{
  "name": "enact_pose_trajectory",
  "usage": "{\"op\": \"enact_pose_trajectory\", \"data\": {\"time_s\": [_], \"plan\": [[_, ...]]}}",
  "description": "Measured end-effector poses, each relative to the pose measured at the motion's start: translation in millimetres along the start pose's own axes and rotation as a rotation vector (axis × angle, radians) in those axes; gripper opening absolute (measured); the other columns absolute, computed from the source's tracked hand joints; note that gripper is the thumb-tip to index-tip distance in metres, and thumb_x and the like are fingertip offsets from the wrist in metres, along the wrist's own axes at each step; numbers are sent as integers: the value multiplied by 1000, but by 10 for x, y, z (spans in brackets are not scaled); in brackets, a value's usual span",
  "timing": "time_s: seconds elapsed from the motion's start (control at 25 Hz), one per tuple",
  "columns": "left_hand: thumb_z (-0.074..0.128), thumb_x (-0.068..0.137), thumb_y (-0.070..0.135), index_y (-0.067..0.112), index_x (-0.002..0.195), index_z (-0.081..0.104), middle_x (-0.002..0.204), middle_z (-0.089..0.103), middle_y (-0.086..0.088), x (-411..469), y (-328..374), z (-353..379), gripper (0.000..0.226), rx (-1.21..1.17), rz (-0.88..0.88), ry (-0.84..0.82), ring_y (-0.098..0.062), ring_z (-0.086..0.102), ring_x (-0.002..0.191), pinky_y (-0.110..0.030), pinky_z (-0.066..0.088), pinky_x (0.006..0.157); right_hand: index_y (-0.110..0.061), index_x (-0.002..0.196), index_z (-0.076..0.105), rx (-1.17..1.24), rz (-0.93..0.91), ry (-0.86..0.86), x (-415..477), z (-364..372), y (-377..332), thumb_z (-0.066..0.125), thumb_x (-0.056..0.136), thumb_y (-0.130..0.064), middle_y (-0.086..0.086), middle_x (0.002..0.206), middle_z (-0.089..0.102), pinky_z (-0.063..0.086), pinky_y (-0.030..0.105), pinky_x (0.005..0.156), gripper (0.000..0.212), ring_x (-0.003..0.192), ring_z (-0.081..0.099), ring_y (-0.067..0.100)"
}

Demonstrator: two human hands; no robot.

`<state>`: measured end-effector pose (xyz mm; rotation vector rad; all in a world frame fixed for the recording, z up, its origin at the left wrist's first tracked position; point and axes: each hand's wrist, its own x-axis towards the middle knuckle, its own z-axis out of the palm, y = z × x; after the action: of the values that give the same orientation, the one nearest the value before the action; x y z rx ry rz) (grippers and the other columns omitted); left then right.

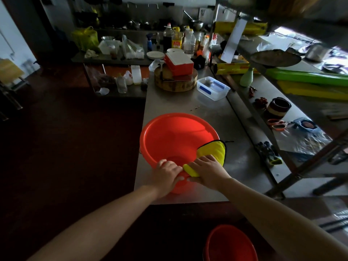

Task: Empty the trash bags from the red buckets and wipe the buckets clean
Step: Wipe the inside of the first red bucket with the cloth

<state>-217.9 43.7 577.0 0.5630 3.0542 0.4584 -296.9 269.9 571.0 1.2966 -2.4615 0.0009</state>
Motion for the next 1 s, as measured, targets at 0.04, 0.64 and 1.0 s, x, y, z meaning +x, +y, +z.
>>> {"op": "enact_pose_trajectory", "data": {"time_s": [0.04, 0.64, 1.0], "plan": [[33, 91, 54, 18, 121, 66, 116, 67, 0, -30, -26, 5, 57, -28, 25, 33, -24, 56, 121, -45, 26, 111, -25, 124, 65, 16, -13, -2, -31, -4, 22, 32, 92, -80, -7, 101, 69, 49, 39, 86, 72, 95, 64, 21], [56, 99, 37, 12, 134, 57, 126, 64, -4, 16, -185, -80, 43, 24, 68, -37, -23, 54, 125, -49, 8, 124, -25, 120, 65, 22, 76, 20, 31, -22, -96, 33, 90, -80, -5, 97, 69, 52, 43, 82, 70, 91, 67, 24], [48, 101, 25, 26, 151, 38, 159, 34, 1, -88, -934, -736, 51, 558, 108, -207, -24, 17, 152, -54, 1, 123, -27, 111, 68, 10, 23, 43, -95, -70, 135, 29, 92, -81, -7, 87, 64, 51, 36, 78, 69, 83, 65, 21]]}}
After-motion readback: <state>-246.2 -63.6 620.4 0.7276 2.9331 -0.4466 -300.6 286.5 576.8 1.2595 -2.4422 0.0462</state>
